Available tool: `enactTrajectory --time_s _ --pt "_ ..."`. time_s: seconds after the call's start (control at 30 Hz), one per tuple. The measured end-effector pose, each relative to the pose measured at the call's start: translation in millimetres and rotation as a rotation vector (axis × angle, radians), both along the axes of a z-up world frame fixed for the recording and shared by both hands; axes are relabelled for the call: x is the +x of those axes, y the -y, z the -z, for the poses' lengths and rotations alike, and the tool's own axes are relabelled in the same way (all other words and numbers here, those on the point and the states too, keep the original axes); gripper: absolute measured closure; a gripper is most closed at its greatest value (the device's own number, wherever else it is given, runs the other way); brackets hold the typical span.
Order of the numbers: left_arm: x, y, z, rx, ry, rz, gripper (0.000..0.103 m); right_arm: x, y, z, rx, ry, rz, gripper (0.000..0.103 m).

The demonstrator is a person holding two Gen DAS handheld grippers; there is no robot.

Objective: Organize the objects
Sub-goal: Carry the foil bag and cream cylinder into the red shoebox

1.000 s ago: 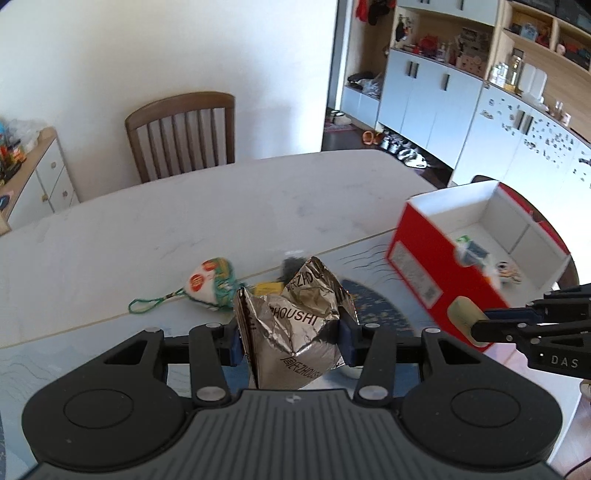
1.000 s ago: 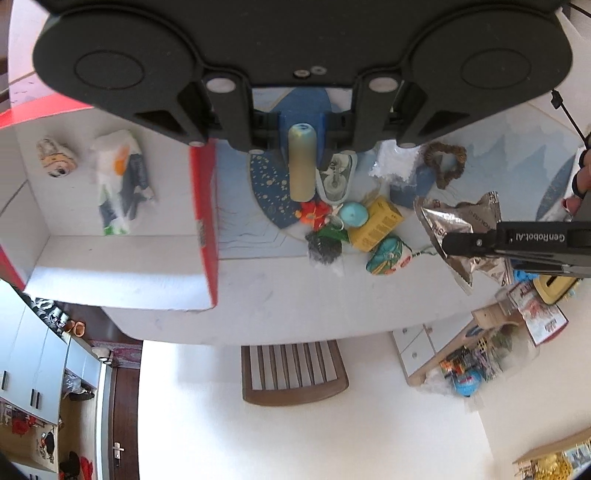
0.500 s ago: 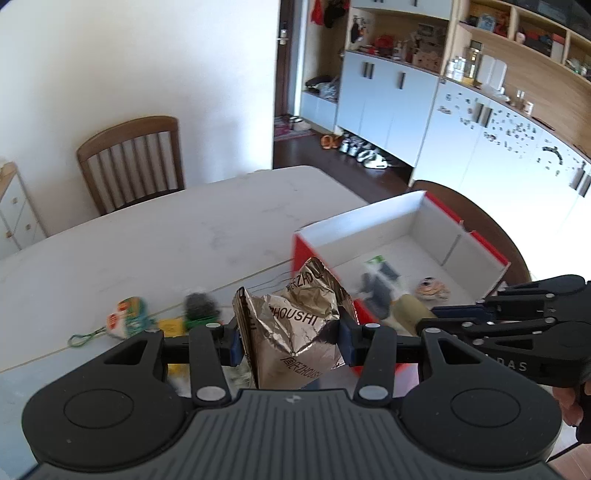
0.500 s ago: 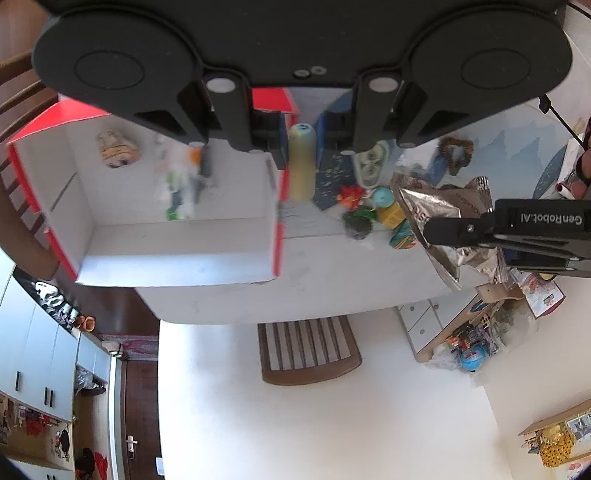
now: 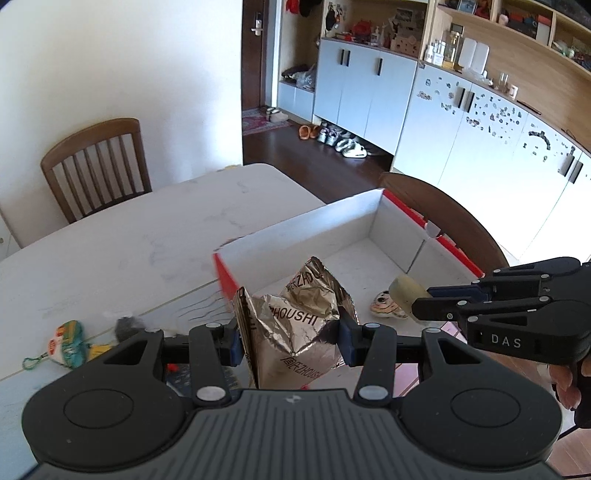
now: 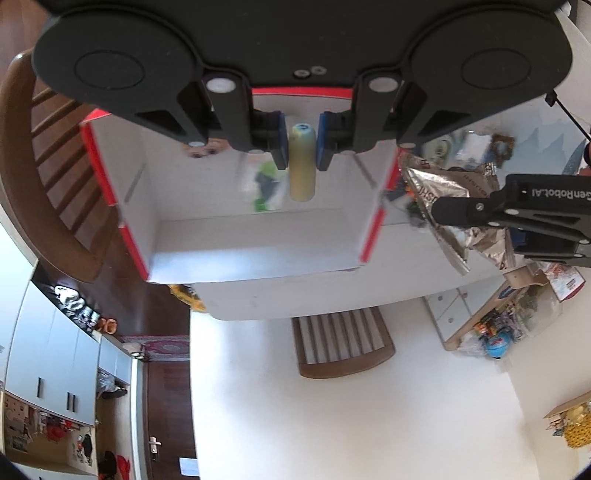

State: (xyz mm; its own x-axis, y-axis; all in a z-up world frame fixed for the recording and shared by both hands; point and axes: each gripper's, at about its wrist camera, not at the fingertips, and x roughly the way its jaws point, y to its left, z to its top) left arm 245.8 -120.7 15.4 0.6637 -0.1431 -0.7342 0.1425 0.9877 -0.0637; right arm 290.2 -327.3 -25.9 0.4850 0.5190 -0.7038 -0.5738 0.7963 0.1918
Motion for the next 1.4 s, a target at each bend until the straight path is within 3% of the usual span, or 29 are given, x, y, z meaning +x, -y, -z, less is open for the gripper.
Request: enactTrajectory --time_s 0.4,0.63,1.03,1.27,1.33,1.4 --pt "46 52 40 0.053 -0.079 0.046 0.057 53 33 29 -0.058 -0.039 0.042 0.089" --pt "67 75 67 0.072 -0.143 0.073 0.057 83 26 57 -0.107 -0.086 0.017 0.089" --pt "89 93 100 0.069 -0.215 0.123 0.056 98 13 92 -0.202 -0.128 -0.056 0.089" --pt "92 97 105 0.065 -0.225 0.139 0.055 94 15 91 -0.202 -0.111 -0.076 0.088" --pt "92 98 104 0.061 -0.224 0.140 0.053 98 14 88 -0.196 -0.113 -0.076 0.088" --pt "90 97 103 0.050 -0.217 0.142 0.041 98 16 86 -0.187 -0.113 -0.081 0.087"
